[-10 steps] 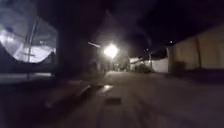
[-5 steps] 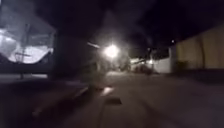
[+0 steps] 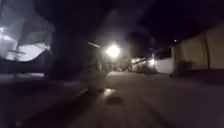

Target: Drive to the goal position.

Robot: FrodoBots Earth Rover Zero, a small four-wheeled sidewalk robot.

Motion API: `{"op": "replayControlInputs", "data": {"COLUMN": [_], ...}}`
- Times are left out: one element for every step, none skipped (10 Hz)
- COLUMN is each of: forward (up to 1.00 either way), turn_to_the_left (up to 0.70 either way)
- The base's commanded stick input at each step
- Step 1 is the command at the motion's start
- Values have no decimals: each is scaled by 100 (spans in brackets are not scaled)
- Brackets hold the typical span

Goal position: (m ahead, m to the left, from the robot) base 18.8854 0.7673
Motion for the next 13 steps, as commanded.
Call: {"op": "replayControlInputs", "data": {"forward": [70,70,70,70,70,70,70,70,70,70,70,70,70], "turn_to_the_left": [0,0,0,-24,-35,-31,-16,0,0,0,0,0,0]}}
